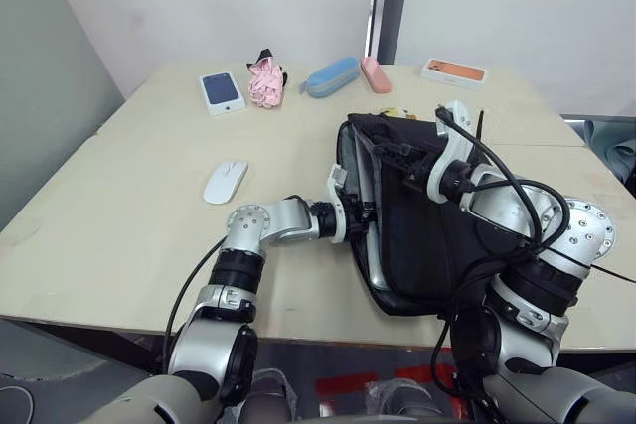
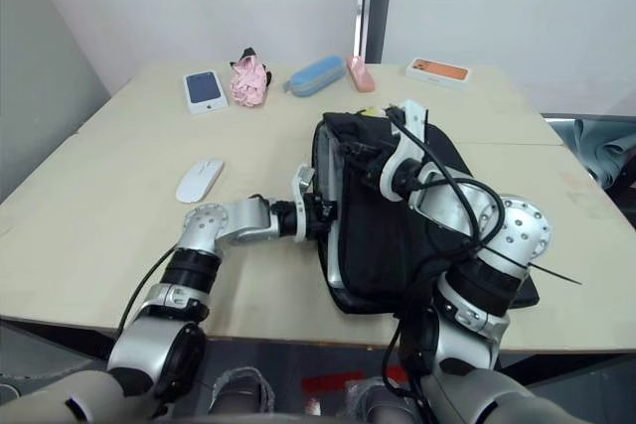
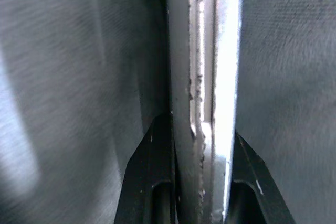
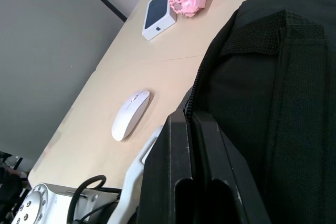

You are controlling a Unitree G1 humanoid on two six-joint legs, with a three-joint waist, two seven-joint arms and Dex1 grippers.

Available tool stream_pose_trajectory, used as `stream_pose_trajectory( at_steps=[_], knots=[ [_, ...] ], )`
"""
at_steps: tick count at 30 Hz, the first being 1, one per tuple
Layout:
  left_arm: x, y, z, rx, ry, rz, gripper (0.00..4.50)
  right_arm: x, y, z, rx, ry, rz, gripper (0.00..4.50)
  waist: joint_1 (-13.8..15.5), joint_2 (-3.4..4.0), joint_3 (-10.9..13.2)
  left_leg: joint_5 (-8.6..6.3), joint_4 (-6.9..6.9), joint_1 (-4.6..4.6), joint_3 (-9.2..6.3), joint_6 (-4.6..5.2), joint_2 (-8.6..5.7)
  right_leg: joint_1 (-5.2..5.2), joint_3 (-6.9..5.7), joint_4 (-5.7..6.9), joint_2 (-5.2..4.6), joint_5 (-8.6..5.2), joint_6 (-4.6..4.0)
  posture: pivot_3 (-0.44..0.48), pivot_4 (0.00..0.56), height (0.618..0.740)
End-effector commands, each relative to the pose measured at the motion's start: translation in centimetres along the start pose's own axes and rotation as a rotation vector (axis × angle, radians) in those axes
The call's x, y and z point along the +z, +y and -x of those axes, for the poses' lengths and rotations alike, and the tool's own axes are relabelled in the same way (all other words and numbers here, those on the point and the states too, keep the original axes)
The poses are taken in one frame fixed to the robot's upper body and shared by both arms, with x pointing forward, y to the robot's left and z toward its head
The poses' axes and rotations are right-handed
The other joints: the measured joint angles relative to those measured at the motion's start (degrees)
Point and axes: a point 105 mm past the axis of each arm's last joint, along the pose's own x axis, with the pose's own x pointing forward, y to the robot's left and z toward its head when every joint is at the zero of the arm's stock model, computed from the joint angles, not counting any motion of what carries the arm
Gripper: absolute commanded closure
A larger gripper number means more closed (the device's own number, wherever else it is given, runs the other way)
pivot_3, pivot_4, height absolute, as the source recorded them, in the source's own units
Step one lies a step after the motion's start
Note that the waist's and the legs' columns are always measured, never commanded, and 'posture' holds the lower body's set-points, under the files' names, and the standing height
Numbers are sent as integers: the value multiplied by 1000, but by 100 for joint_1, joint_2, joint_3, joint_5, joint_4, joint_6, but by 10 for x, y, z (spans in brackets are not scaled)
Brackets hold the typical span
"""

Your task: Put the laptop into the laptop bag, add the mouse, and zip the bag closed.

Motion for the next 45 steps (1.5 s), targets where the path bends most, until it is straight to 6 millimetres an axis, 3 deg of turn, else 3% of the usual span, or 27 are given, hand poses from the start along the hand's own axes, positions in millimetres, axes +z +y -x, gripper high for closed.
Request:
stream_pose_trajectory(
  at_steps=[1, 12, 20, 45],
  knots=[
    [8, -34, -4, -146, -14, -52, 4196, 7, 11, 3, 38, -25, 30, 4455, 1, 0, 0, 0, 0, -1, 0, 0, 0, 0, 0, -1, 0, 0, 0, 0, 150, 740],
    [21, -39, -8, -184, -86, -2, 4196, 8, 13, 5, 44, -24, 11, 4455, -2, 1, 0, 0, -2, -4, 0, 0, -1, -1, 0, -4, -1, 0, 2, 0, 150, 740],
    [13, -41, -13, -202, -71, -24, 4196, 8, 18, 8, 48, -10, -22, 4455, 18, 1, 1, 0, -2, -13, -4, 1, -3, -1, -3, -9, -2, 1, 5, 0, 150, 740],
    [17, -36, -28, -112, -77, -71, 4196, 13, 35, 11, 74, 11, -87, 4455, 1, 0, 1, 1, 7, -73, -17, 33, -53, -8, -15, -42, -37, 13, 42, 0, 150, 740]
  ],
)
